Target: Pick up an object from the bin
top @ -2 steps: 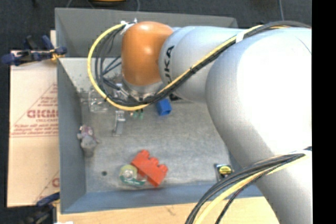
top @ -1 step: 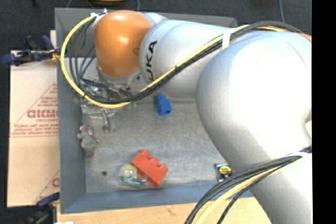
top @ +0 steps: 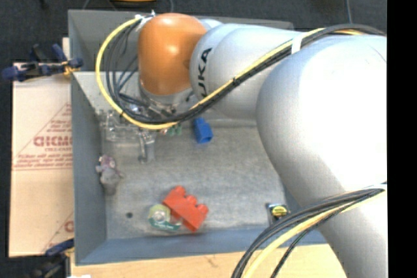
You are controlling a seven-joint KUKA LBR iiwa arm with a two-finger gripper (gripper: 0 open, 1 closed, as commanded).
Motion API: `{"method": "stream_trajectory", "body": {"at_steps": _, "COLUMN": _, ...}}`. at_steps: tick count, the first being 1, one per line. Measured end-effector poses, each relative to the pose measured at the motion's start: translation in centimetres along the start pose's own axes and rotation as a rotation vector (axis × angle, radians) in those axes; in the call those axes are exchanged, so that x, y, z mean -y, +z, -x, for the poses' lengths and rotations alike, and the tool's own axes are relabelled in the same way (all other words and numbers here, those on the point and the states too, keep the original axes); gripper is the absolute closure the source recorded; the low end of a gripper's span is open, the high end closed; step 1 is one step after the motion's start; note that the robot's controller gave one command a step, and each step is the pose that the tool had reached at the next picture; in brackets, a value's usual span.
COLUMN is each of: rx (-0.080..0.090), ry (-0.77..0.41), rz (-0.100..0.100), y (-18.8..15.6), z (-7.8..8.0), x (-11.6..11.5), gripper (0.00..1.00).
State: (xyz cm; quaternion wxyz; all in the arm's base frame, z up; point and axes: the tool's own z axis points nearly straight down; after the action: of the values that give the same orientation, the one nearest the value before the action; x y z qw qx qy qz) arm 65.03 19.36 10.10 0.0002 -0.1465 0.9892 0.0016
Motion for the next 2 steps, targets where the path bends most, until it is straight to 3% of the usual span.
{"method": "stream_trajectory", "body": {"at_steps": 1, "rx": -0.007, "ry": 0.088, "rz": 0.006, "y": 2.6, "z": -0.2, "x": 1.6, "gripper": 0.0}}
{"method": "stream_trajectory", "body": {"at_steps": 2, "rx": 0.0, "ry": 0.119, "rz": 0.013, "y": 2.5, "z": -1.0, "x": 4.1, "gripper": 0.0}}
